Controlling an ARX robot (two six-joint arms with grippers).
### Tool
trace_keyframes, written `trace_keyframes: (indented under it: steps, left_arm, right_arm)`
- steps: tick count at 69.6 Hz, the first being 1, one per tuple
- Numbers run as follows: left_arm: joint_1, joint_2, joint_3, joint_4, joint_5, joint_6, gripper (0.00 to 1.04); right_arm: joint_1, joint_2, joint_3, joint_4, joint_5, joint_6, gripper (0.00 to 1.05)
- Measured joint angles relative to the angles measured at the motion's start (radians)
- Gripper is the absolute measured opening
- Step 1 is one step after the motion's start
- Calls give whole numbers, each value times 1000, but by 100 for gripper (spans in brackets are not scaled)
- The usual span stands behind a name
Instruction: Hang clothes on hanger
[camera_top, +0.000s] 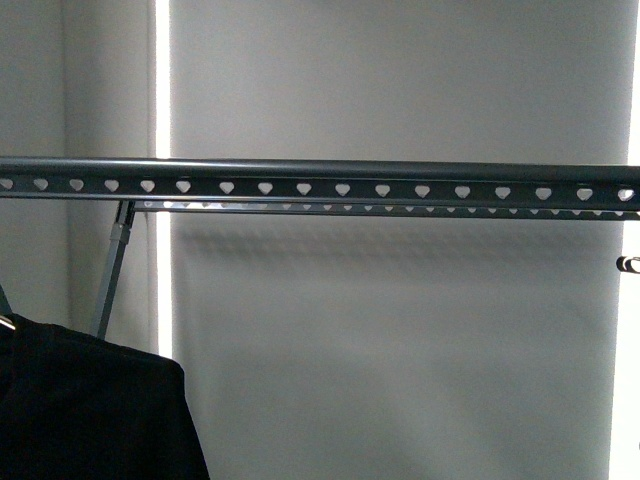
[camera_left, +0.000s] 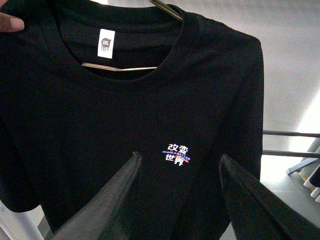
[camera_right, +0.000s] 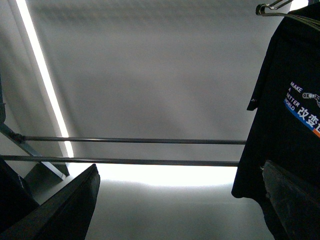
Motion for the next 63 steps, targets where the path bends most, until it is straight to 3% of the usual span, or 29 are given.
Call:
trace_keyframes:
  steps: [16, 23, 29, 32, 38, 44, 49, 63]
  left_arm:
    - [0, 0, 0, 0, 0, 1, 100]
    - [1, 1, 0, -1, 7, -2, 98]
    - [22, 85, 35, -69, 201, -33, 98]
    - [-3, 143, 50, -51, 208, -47, 98]
    - [-95, 320, 127, 51, 89, -89, 98]
    - [-192, 594, 333, 110, -193, -193, 98]
    - [-225, 758, 475, 47, -344, -278, 98]
    - [-237, 1152, 818, -53, -571, -512, 98]
  right_arm:
    - [0, 0, 0, 0, 0, 0, 97]
    - [0, 0, 0, 0, 0, 0, 97]
    - [0, 0, 0, 0, 0, 0, 97]
    - [0, 0, 0, 0, -3, 0, 97]
    - [0, 0, 0, 0, 0, 0, 97]
    - [0, 0, 0, 0, 0, 0, 97]
    - [0, 0, 0, 0, 0, 0, 97]
    - [0, 0, 0, 0, 0, 0, 97]
